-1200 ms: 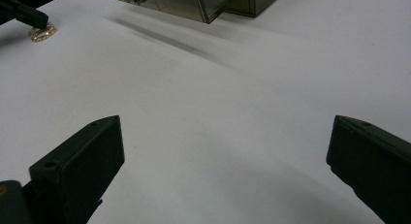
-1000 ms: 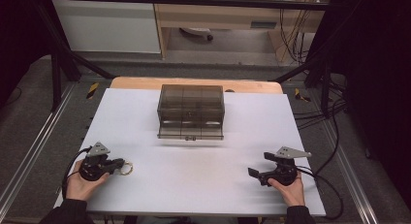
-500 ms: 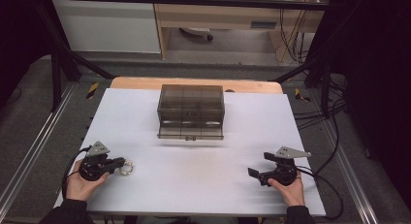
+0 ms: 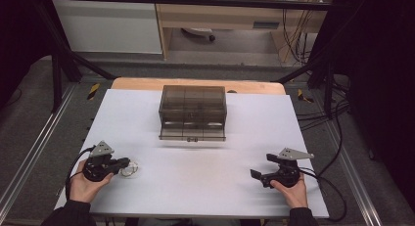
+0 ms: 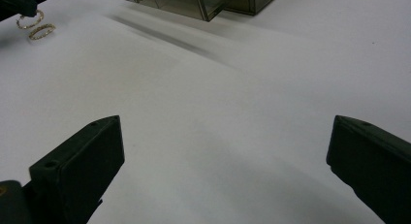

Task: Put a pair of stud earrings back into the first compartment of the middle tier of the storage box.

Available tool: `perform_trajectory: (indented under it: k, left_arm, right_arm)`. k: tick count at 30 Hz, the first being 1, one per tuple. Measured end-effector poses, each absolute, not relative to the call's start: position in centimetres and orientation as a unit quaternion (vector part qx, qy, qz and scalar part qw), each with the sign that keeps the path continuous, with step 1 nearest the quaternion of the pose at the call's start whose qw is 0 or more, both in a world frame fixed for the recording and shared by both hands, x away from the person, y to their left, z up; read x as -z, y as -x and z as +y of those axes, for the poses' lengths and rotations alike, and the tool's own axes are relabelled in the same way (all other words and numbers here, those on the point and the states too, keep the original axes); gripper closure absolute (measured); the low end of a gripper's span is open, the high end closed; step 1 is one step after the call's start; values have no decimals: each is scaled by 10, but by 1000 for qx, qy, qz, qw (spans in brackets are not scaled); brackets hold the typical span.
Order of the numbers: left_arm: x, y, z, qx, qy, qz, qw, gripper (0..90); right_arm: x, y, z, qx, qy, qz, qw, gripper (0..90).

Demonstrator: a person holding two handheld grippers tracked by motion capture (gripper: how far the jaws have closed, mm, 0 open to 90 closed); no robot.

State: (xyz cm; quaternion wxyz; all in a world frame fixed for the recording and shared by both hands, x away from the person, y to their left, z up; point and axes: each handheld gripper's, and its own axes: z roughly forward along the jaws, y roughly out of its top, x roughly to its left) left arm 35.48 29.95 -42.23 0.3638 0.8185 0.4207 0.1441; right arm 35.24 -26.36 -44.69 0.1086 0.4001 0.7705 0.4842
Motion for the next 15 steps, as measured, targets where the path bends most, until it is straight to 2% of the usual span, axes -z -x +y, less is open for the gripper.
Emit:
perform_trajectory:
  k: [15]
  left_arm:
    - [412,-357,280,-143,-822,411,369,849]
  right_arm:
    - [447,-352,-264,-482,-399,772,110,7]
